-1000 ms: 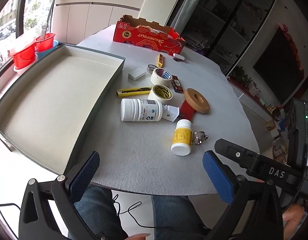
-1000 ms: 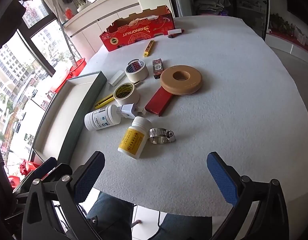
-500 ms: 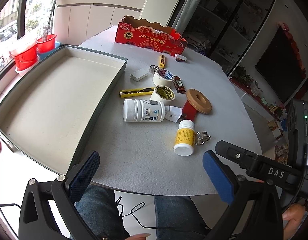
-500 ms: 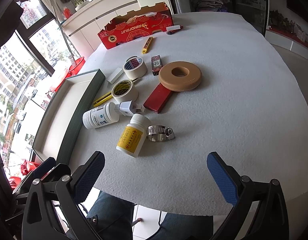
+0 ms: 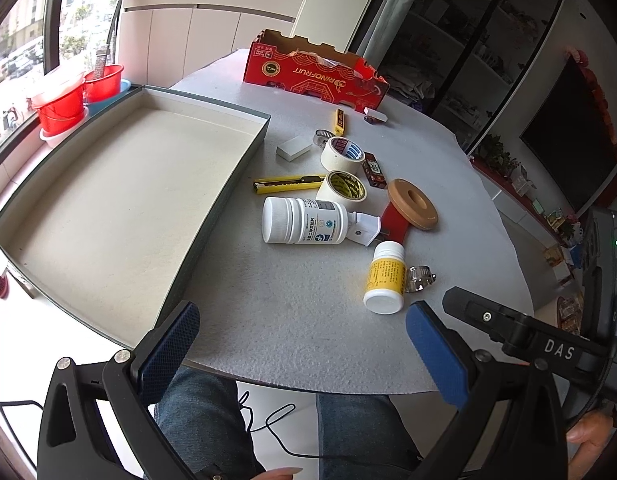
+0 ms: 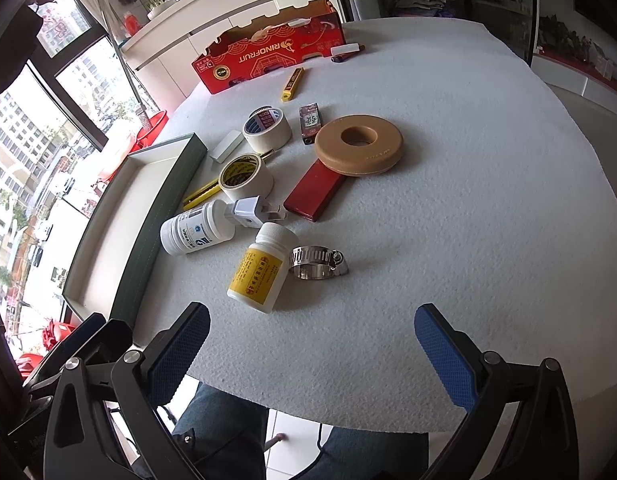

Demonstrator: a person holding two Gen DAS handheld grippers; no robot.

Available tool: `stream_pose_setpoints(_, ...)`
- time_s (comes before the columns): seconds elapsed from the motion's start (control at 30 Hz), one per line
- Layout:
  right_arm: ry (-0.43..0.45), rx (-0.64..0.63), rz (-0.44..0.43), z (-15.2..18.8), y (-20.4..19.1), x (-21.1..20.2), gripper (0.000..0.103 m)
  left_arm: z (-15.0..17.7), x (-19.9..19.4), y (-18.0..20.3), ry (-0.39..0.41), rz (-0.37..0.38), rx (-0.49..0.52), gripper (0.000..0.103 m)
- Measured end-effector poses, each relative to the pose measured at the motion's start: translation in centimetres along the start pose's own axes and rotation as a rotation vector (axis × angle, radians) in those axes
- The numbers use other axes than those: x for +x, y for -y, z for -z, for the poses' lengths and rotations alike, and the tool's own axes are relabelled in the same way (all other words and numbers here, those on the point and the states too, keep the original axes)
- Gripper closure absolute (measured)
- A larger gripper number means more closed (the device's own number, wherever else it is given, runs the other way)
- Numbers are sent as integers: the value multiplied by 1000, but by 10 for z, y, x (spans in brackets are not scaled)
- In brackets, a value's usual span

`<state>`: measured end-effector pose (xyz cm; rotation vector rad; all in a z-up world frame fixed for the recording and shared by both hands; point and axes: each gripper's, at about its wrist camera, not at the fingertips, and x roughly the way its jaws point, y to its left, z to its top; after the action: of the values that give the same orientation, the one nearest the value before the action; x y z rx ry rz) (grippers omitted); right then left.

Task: Organize rigid objects
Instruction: 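Move both tools toward the bottles and hose clamp on the table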

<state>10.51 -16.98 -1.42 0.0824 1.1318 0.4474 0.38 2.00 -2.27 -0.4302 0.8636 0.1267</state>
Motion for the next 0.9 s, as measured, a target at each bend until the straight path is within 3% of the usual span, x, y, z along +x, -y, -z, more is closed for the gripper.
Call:
stream_pose_setpoints(0.43, -21, 49, 2, 0, 18, 3, 0, -7, 20, 0, -47, -32, 33, 0)
stream_pose_setpoints(0.73, -37, 78, 11, 5, 29, 8, 0, -12, 56, 18, -102, -54, 105, 0)
stream_pose_setpoints(0.9, -50, 112, 12, 6, 39, 12, 0, -24, 75, 19, -106, -82, 97, 0)
